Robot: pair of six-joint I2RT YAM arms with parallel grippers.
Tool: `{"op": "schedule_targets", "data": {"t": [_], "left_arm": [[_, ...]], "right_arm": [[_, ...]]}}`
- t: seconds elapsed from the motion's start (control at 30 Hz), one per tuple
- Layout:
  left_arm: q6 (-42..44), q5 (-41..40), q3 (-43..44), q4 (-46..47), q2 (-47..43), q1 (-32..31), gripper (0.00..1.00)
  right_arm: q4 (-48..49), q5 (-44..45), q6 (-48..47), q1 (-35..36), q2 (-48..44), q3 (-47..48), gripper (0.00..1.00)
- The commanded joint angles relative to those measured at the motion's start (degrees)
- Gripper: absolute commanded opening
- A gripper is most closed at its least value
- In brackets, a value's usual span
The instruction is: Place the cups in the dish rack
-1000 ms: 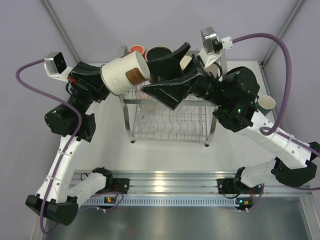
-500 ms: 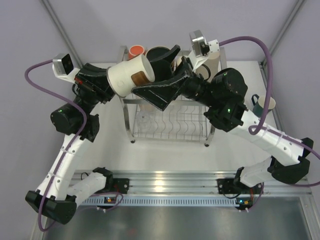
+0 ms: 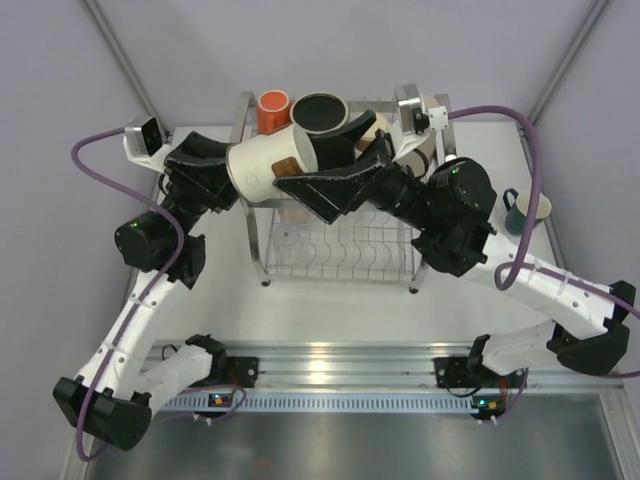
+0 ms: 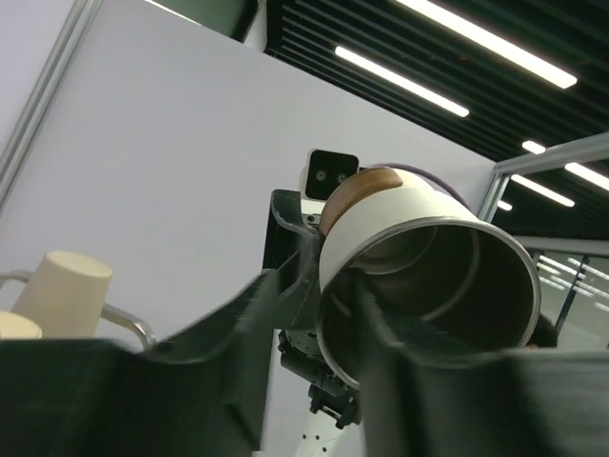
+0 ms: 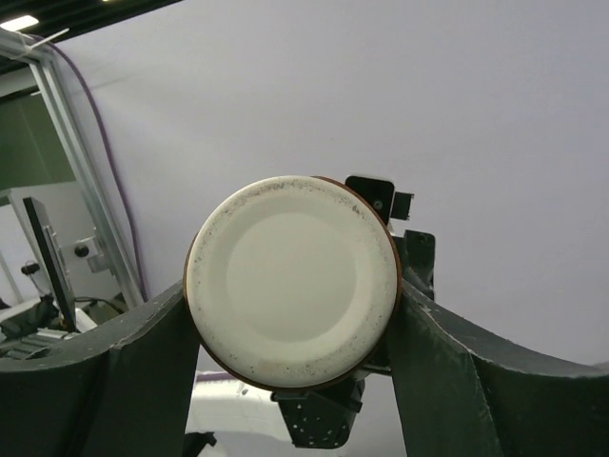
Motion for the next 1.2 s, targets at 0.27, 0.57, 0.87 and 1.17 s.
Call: {"op": "schedule_targets", "data": {"t": [0.27, 0.57, 0.87, 1.17], "left_arm": [[12.8, -10.0, -4.8, -21.3, -13.0, 0.1, 0.98], [41.0, -38.2, 26.6, -74.4, -3.3, 0.1, 0.98], [44.5, -54.9, 41.3, -92.5, 9.7, 0.6, 0.98], [34.4, -23.9, 36.0, -94.2, 15.1, 27.4, 0.95]], "right_arm": [[-16.5, 1.6, -11.8, 0.9, -11.7, -2.0, 0.00], [-46.2, 6.2, -18.9, 3.7, -11.7, -2.0, 0.00], [-39.8, 26.6, -13.8, 16.2, -6.2, -16.2, 0.00], [-28.2, 39.3, -11.5, 17.4, -0.8, -27.4, 0.00]]}}
